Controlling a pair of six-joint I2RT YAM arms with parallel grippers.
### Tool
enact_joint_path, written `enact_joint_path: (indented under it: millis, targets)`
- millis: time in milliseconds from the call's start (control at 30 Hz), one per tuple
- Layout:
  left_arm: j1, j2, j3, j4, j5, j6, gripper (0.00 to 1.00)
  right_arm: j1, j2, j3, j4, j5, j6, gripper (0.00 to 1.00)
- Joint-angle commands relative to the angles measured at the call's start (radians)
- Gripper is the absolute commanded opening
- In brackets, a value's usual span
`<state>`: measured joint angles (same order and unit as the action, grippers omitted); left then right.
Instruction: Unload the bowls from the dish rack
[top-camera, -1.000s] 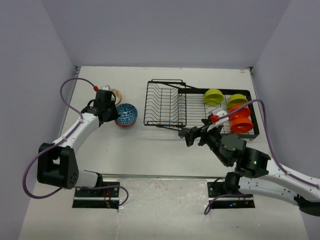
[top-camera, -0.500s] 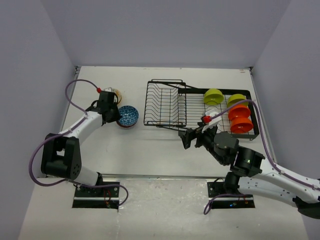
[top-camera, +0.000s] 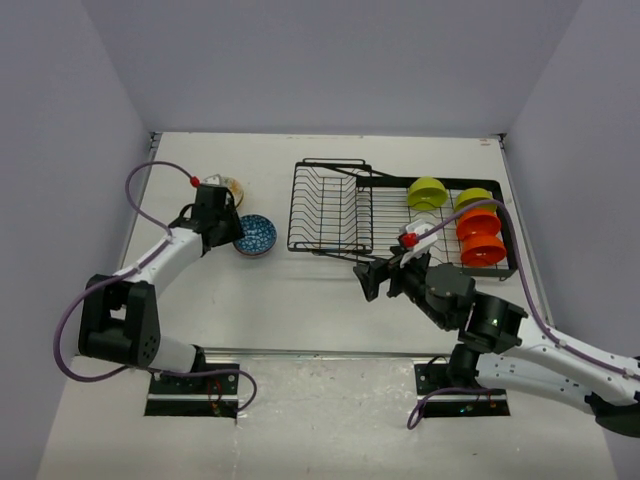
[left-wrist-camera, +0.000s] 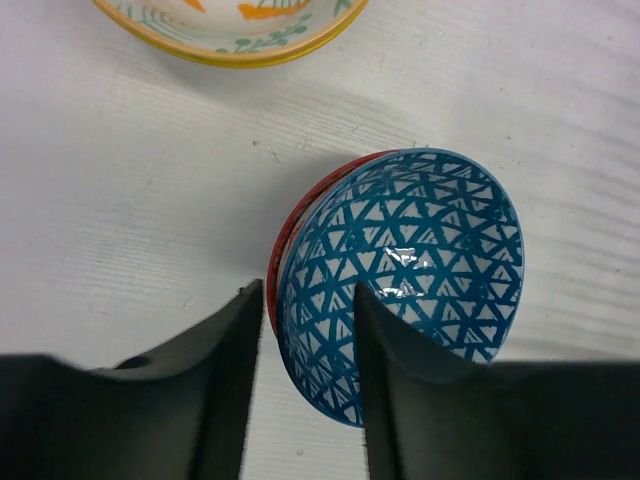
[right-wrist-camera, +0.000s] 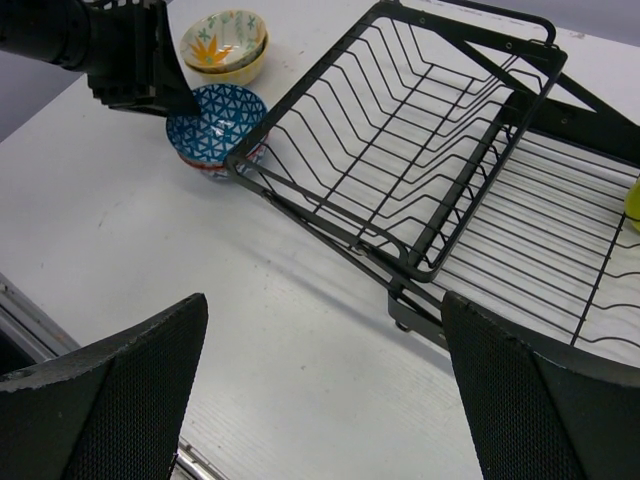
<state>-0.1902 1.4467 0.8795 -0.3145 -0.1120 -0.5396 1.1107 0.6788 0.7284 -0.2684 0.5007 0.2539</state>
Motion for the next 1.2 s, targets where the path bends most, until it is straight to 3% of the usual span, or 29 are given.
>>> enact_joint_path:
  millis: [0,33,133,233,333,467,567,600,733,833,967,1167]
  targets:
    - [0.008,-0.074,0.007,0.031,-0.011,-0.011,0.48,-0.015,-0.001,-0.009,0.055,-0.027,0.002,0.99]
    - [0.008,-0.080,0.010,0.025,-0.012,-0.010,0.60,-0.023,0.001,-0.012,0.058,-0.033,0.005,0.99]
    - [0.008,-0.114,0.010,0.002,-0.011,-0.011,0.71,-0.055,0.018,-0.018,0.070,-0.066,0.011,0.99]
    - [0.008,-0.152,0.001,-0.011,-0.014,-0.008,0.74,-0.083,0.036,-0.024,0.092,-0.097,0.015,0.99]
    - [0.008,-0.209,0.007,-0.053,-0.015,-0.007,0.70,-0.110,0.047,-0.029,0.112,-0.102,0.042,0.99]
    - [0.008,-0.323,0.042,-0.130,-0.028,0.010,0.69,-0.234,0.060,-0.044,0.167,-0.180,0.122,0.99]
    - [0.006,-0.452,0.090,-0.236,-0.043,0.052,0.86,-0.358,0.096,-0.044,0.182,-0.182,0.273,0.99]
    - [0.006,-0.491,0.101,-0.259,-0.046,0.064,1.00,-0.394,0.116,-0.041,0.186,-0.200,0.312,0.99]
    - [0.006,-0.704,0.170,-0.394,-0.136,0.136,1.00,-0.645,0.186,-0.035,0.250,-0.367,0.536,0.99]
    - [0.006,-0.820,0.121,-0.379,-0.161,0.188,1.00,-0.773,0.260,-0.023,0.262,-0.436,0.704,0.99]
    - [-0.006,-0.963,-0.051,-0.282,-0.201,0.158,1.00,-0.812,0.260,-0.041,0.262,-0.395,0.830,0.99]
    - [-0.008,-1.016,-0.082,-0.244,-0.212,0.158,1.00,-0.812,0.094,-0.193,0.362,-0.275,0.897,0.99]
